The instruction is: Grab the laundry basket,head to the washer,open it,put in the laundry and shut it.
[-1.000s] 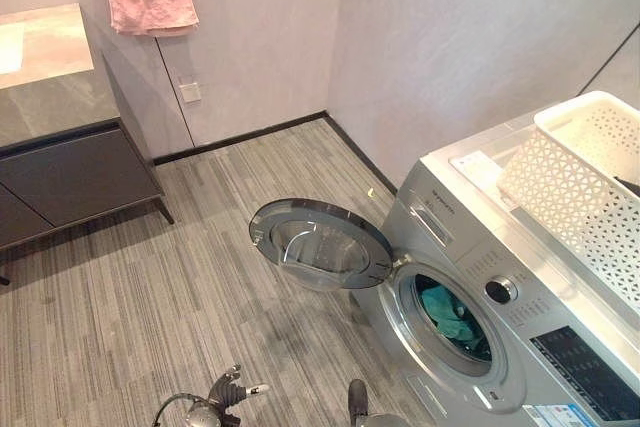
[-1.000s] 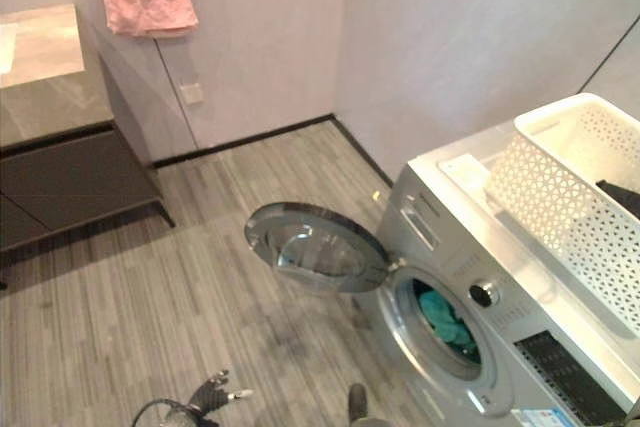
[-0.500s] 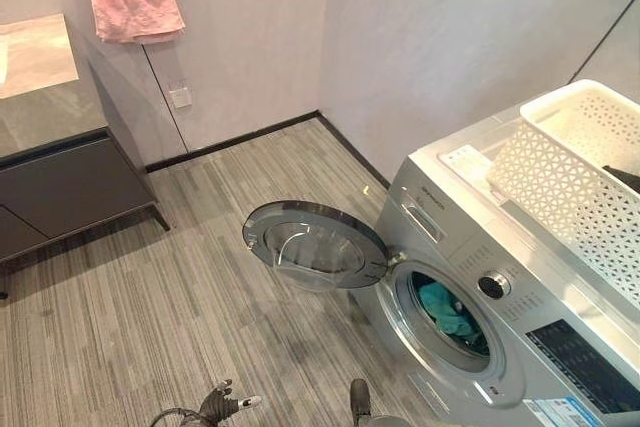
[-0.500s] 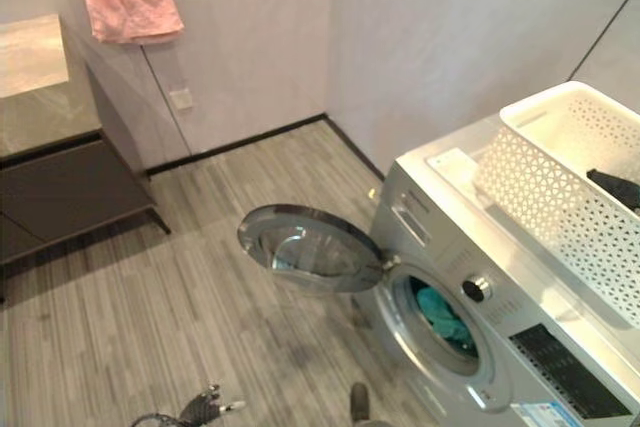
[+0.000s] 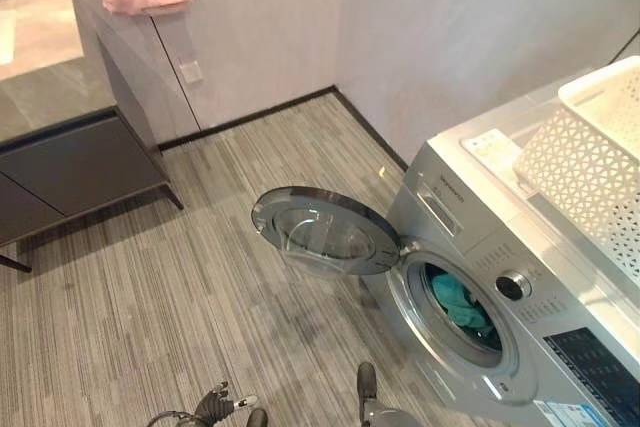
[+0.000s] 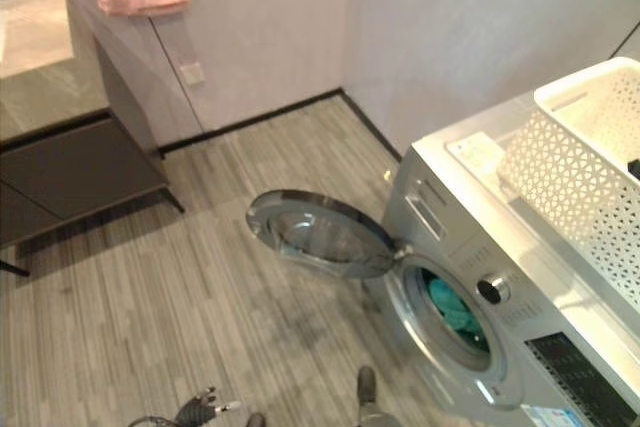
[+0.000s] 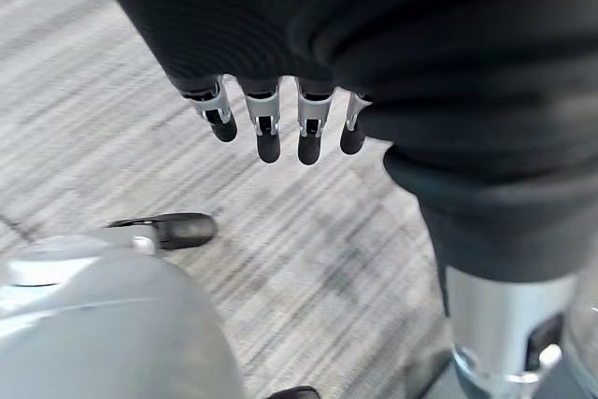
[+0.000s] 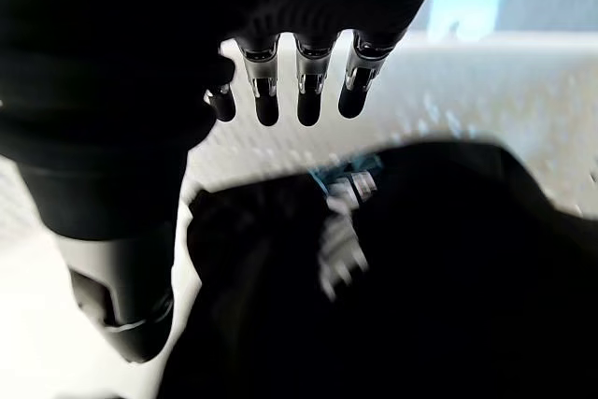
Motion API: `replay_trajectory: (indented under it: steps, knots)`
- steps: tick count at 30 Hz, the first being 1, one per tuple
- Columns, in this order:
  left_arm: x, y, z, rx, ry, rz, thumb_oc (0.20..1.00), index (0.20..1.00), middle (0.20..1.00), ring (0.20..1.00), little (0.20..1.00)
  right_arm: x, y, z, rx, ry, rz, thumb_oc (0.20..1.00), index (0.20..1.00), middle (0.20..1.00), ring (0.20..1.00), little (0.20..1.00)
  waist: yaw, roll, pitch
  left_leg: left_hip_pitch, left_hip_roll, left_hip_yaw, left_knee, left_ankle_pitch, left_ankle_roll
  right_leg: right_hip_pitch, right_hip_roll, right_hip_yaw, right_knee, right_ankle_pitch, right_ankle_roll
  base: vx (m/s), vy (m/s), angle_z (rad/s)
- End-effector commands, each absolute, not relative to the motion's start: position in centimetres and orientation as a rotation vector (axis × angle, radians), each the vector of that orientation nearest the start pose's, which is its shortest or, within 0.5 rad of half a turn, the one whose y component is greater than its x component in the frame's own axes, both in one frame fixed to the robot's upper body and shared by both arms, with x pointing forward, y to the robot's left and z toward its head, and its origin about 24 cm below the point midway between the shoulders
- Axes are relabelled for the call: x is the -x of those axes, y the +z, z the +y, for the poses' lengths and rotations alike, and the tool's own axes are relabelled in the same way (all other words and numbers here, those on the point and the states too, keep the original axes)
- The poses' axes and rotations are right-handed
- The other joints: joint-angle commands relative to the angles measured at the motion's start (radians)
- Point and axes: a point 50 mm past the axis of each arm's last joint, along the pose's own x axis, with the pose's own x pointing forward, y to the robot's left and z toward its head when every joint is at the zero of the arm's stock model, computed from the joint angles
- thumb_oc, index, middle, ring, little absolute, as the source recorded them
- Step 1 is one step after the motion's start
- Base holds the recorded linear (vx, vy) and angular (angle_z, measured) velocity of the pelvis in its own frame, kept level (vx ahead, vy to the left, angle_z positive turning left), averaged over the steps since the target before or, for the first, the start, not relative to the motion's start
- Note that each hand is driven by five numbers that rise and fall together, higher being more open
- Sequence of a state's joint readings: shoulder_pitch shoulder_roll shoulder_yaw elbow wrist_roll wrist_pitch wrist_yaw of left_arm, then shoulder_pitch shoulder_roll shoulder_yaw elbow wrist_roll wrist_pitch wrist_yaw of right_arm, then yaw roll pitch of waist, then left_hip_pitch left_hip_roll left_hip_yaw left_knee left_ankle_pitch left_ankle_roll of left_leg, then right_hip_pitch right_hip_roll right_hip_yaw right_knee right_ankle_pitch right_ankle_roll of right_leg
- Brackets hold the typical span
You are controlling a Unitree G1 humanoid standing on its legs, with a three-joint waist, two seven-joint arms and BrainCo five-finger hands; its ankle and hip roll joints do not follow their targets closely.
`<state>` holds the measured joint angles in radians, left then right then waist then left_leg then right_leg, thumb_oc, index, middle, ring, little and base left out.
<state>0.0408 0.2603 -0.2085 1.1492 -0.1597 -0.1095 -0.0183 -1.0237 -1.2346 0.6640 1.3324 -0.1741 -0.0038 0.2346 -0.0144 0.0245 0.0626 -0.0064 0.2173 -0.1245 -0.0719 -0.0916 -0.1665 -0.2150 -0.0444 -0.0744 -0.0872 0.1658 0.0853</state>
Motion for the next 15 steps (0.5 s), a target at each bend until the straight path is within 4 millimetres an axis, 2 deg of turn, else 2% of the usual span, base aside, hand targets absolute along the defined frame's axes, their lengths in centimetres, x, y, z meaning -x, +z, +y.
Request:
replay_trajectory:
  steps: [1, 6, 8, 15]
  knots:
    - [-11.2, -14.7, 24.7, -0.202, 0.074, 1.043, 1.0, 1.0, 1.0, 1.0, 1.0, -23.6, 24.9, -49.3, 1.308, -0.603, 0.835, 1.0, 1.0, 1.0, 1.0, 1.0, 0.001, -0.047, 0.038, 0.038, 0.044, 0.016, 0.03, 0.213, 0.026, -0.029, -0.082, 0.006, 0.12, -0.144, 0.05, 0.04, -0.063, -0.01]
    - [-11.1, -14.6, 25.2, -0.184, 0.104, 1.035, 1.0, 1.0, 1.0, 1.0, 1.0, -20.8, 24.9, -50.9, 1.292, -0.663, 0.935, 1.0, 1.0, 1.0, 1.0, 1.0, 0.001, -0.037, 0.044, 0.027, 0.056, 0.005, 0.032, 0.286, 0.01, -0.038, -0.071, -0.002, 0.134, -0.161, 0.039, 0.04, -0.06, 0.04]
    - [-11.4, -14.4, 25.1, -0.179, 0.101, 1.022, 1.0, 1.0, 1.0, 1.0, 1.0, -20.3, 24.7, -51.1, 1.294, -0.668, 0.968, 1.0, 1.0, 1.0, 1.0, 1.0, 0.002, -0.034, 0.047, 0.024, 0.06, 0.002, 0.033, 0.309, 0.006, -0.044, -0.067, -0.005, 0.142, -0.167, 0.036, 0.02, -0.055, 0.1]
    - [-12.9, -13.9, 24.2, -0.159, 0.064, 0.951, 1.0, 1.0, 1.0, 1.0, 1.0, -21.4, 21.4, -50.4, 1.251, -0.552, 1.009, 1.0, 1.0, 1.0, 1.0, 1.0, 0.005, -0.026, 0.075, -0.018, 0.062, -0.005, 0.063, 0.343, 0.01, -0.085, -0.055, 0.004, 0.16, -0.175, 0.026, -0.01, -0.032, 0.0]
